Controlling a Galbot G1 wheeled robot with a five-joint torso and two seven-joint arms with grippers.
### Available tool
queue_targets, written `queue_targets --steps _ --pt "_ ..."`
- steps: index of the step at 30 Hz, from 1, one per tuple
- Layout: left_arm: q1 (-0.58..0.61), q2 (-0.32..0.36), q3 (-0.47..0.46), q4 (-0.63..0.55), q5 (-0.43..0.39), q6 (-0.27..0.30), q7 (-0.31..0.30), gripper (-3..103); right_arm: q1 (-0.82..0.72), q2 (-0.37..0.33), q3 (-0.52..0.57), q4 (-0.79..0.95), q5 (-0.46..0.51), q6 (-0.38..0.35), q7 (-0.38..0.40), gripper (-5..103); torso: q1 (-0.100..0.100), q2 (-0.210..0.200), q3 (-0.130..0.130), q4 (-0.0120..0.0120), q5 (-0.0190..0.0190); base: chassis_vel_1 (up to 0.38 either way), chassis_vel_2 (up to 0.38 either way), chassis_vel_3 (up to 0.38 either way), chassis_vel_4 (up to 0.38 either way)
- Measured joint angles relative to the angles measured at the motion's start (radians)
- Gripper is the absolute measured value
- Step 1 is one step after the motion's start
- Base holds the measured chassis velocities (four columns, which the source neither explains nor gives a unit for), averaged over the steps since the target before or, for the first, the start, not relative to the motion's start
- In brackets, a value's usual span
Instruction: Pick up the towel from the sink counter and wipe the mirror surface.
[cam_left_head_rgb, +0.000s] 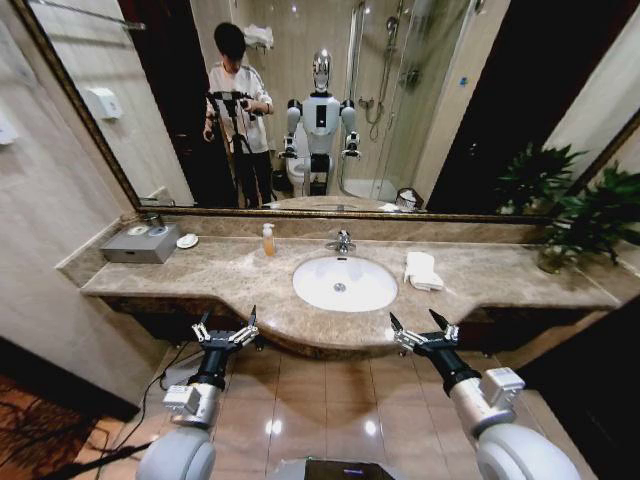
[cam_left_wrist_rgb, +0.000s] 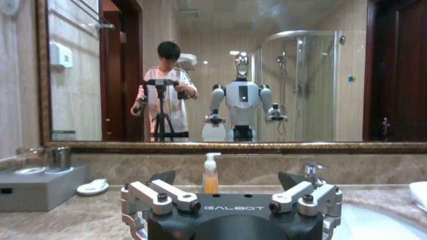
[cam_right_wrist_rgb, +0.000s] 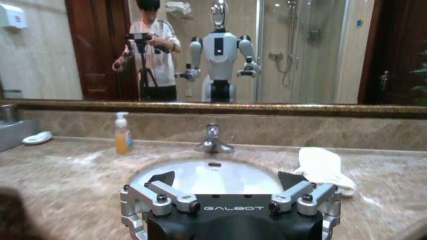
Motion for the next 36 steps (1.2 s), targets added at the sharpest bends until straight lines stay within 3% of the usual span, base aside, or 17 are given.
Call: queue_targets --steps 16,21,36 --pt "0.000 0.000 0.000 0.000 0.000 0.000 0.000 100 0.001 0.011 -0.047 -0.026 -0.053 0.024 0.010 100 0.000 0.000 0.000 -0.0001 -0.0006 0.226 -0.230 -0.225 0.222" --pt "0.000 0.000 0.000 0.000 0.000 0.000 0.000 100 0.002 0.011 -0.065 -0.037 -0.055 0.064 0.010 100 -0.001 0.000 0.000 0.0002 -0.0006 0.144 -0.141 -0.126 0.136" --pt "0.000 0.000 0.000 0.000 0.000 0.000 0.000 100 0.032 0.000 -0.109 -0.051 -0.065 0.057 0.020 100 0.000 0.000 0.000 0.0000 -0.0003 -0.006 0.009 0.006 0.001"
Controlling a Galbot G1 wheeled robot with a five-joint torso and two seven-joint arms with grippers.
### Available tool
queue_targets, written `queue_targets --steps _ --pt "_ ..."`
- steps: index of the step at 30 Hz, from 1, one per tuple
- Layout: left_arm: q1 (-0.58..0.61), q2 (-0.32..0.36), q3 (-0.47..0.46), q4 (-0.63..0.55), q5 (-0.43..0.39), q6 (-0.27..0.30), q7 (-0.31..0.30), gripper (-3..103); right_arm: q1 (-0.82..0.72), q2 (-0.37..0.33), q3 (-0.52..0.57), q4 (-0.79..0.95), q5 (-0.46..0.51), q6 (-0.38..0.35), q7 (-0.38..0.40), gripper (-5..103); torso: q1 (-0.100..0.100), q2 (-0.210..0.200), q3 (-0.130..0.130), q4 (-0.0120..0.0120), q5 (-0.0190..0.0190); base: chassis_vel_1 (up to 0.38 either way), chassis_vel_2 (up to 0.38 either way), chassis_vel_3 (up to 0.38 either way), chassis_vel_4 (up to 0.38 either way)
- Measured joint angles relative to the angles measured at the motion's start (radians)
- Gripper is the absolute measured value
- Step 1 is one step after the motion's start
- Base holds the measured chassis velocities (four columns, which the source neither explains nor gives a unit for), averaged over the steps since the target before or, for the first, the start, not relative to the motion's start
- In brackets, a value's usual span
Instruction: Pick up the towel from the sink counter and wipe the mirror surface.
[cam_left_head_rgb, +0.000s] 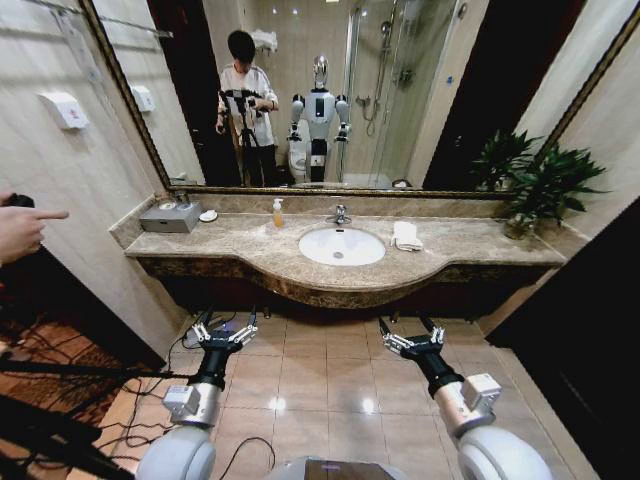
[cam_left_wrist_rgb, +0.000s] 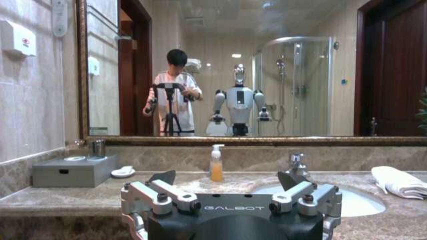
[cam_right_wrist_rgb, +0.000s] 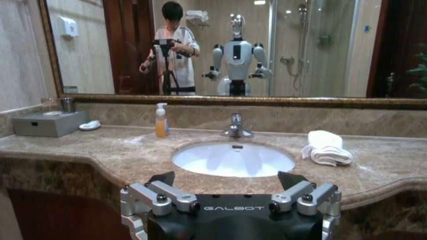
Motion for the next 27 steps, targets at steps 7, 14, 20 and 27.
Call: queue_targets --steps 7,14,20,27 --pt "0.000 0.000 0.000 0.000 0.000 0.000 0.000 100 0.016 -0.002 -0.004 -0.003 0.002 -0.017 0.004 100 0.000 0.000 0.000 0.0003 0.0000 0.023 0.006 0.010 0.021" --pt "0.000 0.000 0.000 0.000 0.000 0.000 0.000 100 0.025 0.016 -0.014 -0.011 -0.002 -0.017 0.002 100 0.000 0.000 0.000 0.0002 0.0000 0.000 0.000 0.000 0.000" --pt "0.000 0.000 0.000 0.000 0.000 0.000 0.000 100 0.069 0.053 -0.007 -0.023 -0.005 -0.019 0.003 100 0.000 0.000 0.000 0.0001 0.0000 0.000 0.000 0.000 0.000" --pt "0.000 0.000 0.000 0.000 0.000 0.000 0.000 100 0.124 0.115 0.039 -0.025 -0.001 -0.022 0.018 100 0.000 0.000 0.000 0.0002 0.0000 0.000 0.000 0.000 0.000"
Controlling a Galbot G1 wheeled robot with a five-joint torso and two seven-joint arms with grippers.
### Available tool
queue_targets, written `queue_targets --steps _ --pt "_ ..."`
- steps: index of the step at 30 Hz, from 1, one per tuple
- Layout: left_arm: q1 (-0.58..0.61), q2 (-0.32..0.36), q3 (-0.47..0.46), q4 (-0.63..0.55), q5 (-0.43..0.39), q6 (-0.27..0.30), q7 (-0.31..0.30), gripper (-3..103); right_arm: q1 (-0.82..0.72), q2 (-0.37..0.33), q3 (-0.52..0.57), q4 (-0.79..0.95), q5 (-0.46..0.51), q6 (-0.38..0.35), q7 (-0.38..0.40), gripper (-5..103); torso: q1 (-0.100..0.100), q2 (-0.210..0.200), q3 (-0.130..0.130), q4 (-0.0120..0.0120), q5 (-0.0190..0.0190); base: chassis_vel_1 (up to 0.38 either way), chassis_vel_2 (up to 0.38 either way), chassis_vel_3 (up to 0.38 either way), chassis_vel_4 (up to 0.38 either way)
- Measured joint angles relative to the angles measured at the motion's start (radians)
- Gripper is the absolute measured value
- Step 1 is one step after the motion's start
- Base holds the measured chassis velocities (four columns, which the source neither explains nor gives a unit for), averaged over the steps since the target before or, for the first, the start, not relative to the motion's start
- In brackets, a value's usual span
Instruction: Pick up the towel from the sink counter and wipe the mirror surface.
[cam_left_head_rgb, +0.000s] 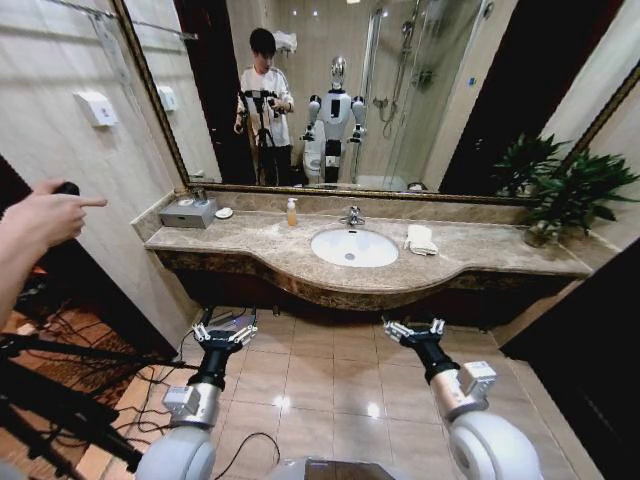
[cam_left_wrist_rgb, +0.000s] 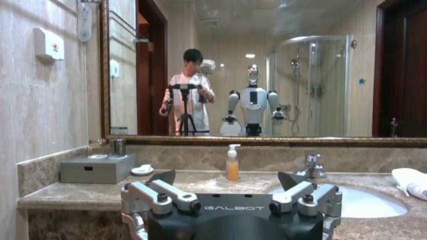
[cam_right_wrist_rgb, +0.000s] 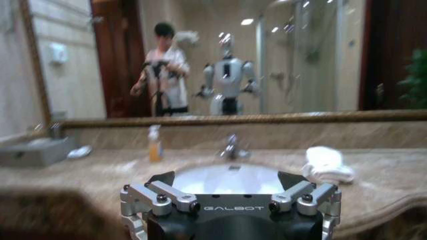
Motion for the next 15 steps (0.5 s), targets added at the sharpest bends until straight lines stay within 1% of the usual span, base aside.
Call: queue_targets --steps 2,3,5,7,8,9,11,12,15 --pt "0.000 0.000 0.000 0.000 0.000 0.000 0.000 100 0.031 0.042 0.030 -0.002 0.001 -0.002 0.001 100 0.000 0.000 0.000 0.0000 0.0001 0.000 0.000 0.000 0.000" --pt "0.000 0.000 0.000 0.000 0.000 0.000 0.000 100 0.031 0.042 0.030 -0.002 0.001 -0.002 0.001 100 0.000 0.000 0.000 0.0000 0.0001 0.000 0.000 0.000 0.000" --pt "0.000 0.000 0.000 0.000 0.000 0.000 0.000 100 0.055 0.085 0.060 -0.013 0.001 -0.001 0.005 100 0.000 0.000 0.000 0.0000 0.0000 0.000 0.000 0.000 0.000" --pt "0.000 0.000 0.000 0.000 0.000 0.000 0.000 100 0.049 0.108 0.090 -0.038 -0.001 0.030 0.006 100 0.000 0.000 0.000 0.0001 -0.0001 0.000 0.000 0.000 0.000" --pt "0.000 0.000 0.000 0.000 0.000 0.000 0.000 100 0.049 0.108 0.090 -0.038 -0.001 0.030 0.006 100 0.000 0.000 0.000 0.0001 -0.0001 0.000 0.000 0.000 0.000" --pt "0.000 0.000 0.000 0.000 0.000 0.000 0.000 100 0.038 0.113 0.102 -0.053 -0.006 0.052 0.001 100 0.000 0.000 0.000 0.0000 -0.0001 0.000 0.000 0.000 0.000" --pt "0.000 0.000 0.000 0.000 0.000 0.000 0.000 100 0.014 0.129 0.142 -0.104 -0.018 0.103 -0.031 100 0.000 0.000 0.000 -0.0001 0.0000 0.000 0.000 0.000 0.000" --pt "0.000 0.000 0.000 0.000 0.000 0.000 0.000 100 0.014 0.129 0.142 -0.104 -0.018 0.103 -0.031 100 0.000 0.000 0.000 -0.0001 0.0000 0.000 0.000 0.000 0.000" --pt "0.000 0.000 0.000 0.000 0.000 0.000 0.000 100 -0.005 0.142 0.172 -0.143 -0.032 0.156 -0.065 100 0.000 0.000 0.000 -0.0002 0.0001 0.000 0.000 0.000 0.000"
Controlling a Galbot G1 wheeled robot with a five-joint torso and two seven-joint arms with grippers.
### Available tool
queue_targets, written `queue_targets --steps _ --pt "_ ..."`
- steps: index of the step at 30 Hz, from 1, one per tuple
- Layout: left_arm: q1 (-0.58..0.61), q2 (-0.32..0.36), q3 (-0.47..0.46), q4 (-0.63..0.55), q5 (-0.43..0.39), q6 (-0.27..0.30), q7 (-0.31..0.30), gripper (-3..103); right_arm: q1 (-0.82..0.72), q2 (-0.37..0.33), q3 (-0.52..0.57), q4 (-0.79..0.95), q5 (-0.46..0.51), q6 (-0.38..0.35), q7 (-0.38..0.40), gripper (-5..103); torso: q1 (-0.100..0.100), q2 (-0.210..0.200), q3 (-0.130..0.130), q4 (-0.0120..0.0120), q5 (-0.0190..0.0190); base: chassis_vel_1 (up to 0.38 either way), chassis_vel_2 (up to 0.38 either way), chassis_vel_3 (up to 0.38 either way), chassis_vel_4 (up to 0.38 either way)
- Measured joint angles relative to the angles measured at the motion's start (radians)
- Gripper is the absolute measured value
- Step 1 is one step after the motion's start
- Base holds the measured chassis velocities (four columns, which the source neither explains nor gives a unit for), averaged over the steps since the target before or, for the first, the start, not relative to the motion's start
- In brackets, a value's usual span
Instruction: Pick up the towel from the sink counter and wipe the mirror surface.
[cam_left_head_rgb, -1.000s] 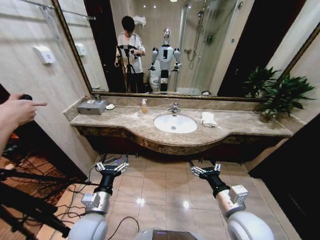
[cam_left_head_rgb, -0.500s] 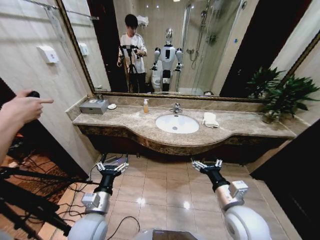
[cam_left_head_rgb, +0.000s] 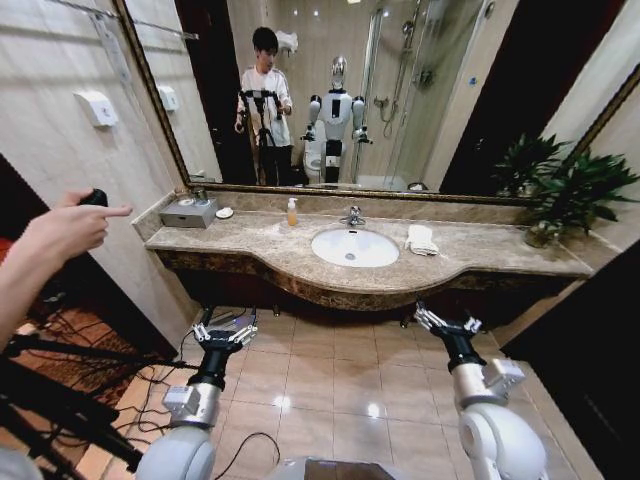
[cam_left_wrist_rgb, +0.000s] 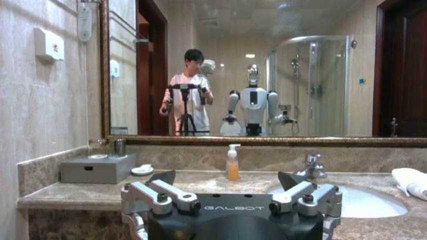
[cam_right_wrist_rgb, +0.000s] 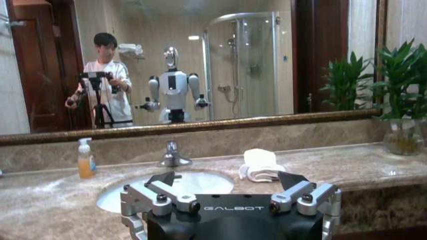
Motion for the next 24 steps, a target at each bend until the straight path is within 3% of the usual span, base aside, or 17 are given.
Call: queue_targets --steps 6,24 --pt "0.000 0.000 0.000 0.000 0.000 0.000 0.000 100 -0.037 -0.003 0.011 -0.008 -0.005 0.028 -0.028 100 0.000 0.000 0.000 0.0001 -0.0001 0.000 0.000 0.000 0.000" --pt "0.000 0.000 0.000 0.000 0.000 0.000 0.000 100 -0.059 -0.019 0.002 0.000 0.025 0.027 -0.044 100 0.000 0.000 0.000 0.0001 -0.0001 0.000 0.000 0.000 0.000"
